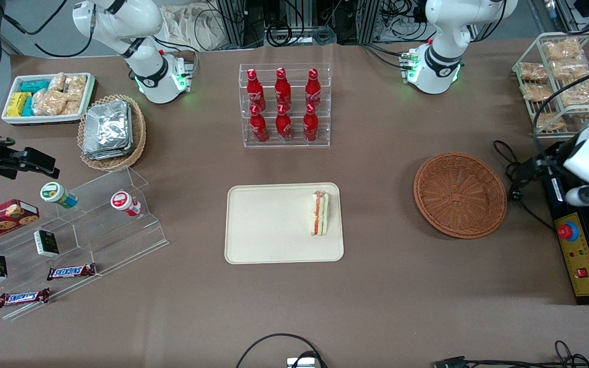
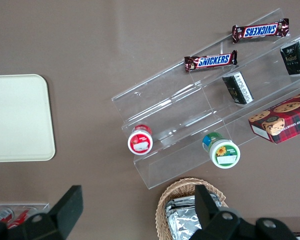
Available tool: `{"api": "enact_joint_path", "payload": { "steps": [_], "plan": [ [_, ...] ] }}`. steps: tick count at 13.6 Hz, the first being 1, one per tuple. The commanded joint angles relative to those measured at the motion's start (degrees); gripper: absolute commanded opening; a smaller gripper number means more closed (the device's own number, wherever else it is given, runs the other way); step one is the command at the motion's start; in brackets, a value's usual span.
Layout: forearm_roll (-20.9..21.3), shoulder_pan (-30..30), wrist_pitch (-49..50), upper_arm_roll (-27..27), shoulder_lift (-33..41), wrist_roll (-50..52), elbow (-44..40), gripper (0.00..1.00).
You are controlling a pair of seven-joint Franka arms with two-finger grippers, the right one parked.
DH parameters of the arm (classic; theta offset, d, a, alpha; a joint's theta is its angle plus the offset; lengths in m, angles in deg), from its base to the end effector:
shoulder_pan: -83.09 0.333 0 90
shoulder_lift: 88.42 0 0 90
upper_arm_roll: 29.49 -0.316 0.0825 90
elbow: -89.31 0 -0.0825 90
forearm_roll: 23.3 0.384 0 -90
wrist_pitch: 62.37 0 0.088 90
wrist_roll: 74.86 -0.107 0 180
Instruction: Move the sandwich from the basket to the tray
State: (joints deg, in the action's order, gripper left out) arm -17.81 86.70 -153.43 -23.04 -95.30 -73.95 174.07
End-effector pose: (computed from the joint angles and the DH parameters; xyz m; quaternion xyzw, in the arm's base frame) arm 0.5927 -0.0152 0.6012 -0.9990 0.0176 0.0033 0.0413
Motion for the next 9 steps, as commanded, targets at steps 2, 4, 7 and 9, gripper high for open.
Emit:
{"api": "enact_joint_path", "payload": {
  "steps": [2, 4, 7, 9],
  "plan": [
    [-0.9, -0.6, 1.3, -2.0, 5.3, -6.9, 3.1, 1.0],
    [-0.9, -0.6, 1.9, -2.1, 7.0, -8.5, 3.3, 1.0],
    [-2.1, -0.5, 2.6, -2.0, 7.9, -8.6, 3.6, 1.0],
    [-2.5, -0.3, 3.7, -1.9, 7.2, -8.5, 3.2, 1.0]
  ]
}}
